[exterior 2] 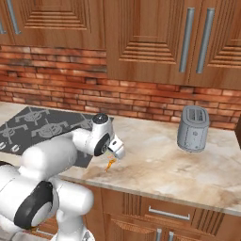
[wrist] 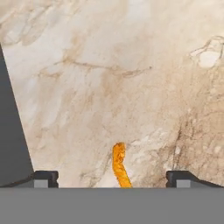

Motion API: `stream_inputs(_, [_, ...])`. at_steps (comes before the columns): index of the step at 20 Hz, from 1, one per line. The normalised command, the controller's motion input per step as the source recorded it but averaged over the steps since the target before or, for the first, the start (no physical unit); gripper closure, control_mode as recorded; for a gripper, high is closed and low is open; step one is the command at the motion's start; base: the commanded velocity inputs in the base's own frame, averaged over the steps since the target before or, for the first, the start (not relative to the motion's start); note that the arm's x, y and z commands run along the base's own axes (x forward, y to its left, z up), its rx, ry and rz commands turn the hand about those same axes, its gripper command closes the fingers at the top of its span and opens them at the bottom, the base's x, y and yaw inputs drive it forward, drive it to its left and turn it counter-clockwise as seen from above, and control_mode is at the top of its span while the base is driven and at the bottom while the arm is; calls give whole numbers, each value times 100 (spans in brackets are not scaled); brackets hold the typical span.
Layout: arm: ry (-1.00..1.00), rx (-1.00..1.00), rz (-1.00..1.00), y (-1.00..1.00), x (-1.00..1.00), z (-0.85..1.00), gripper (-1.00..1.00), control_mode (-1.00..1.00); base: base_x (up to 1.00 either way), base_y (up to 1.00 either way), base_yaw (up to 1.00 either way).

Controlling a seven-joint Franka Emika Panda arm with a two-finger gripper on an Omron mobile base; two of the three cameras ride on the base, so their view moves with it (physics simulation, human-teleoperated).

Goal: Open the fridge, remove the mango, lemon wedge, and shrimp, and place them on any counter.

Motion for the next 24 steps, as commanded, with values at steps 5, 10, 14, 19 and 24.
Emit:
stream_inputs(5, [-1,-7,9,38,-17,100,-100,-100,0,0,0])
stream_inputs(10, [2,-2,8,19,-32,100,-100,-100,0,0,0])
stream_inputs(14, [0,0,9,12,-35,93,-100,-100,0,0,0])
stream_inputs(19, [0,0,7,21,-35,84,-100,-100,0,0,0])
stream_inputs(24, [0,-3,8,21,-38,77,-100,-100,0,0,0])
